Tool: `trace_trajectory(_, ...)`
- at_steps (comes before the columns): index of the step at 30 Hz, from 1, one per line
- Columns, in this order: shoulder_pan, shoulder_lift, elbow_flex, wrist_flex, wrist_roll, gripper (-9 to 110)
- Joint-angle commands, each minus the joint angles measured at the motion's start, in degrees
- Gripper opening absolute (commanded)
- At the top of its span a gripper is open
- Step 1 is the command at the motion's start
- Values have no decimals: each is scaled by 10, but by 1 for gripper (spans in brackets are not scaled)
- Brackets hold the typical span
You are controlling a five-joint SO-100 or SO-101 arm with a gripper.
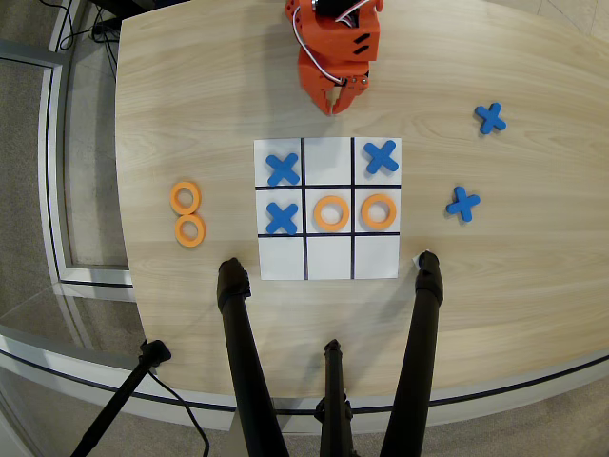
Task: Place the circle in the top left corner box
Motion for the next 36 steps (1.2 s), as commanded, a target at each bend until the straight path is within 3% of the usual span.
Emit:
trace_trajectory(1, 25, -33, -19, -6, -64, 6)
trace_trajectory(11, 32, -63, -50, -4, -65, 6)
trace_trajectory(19, 111, -278, -301, -46, -81, 10)
trace_trajectory(26, 233, -543, -479, -206, -113, 11)
trace_trajectory(32, 336, -733, -507, -431, -156, 11)
trace_trajectory(36, 376, -824, -517, -512, -182, 11)
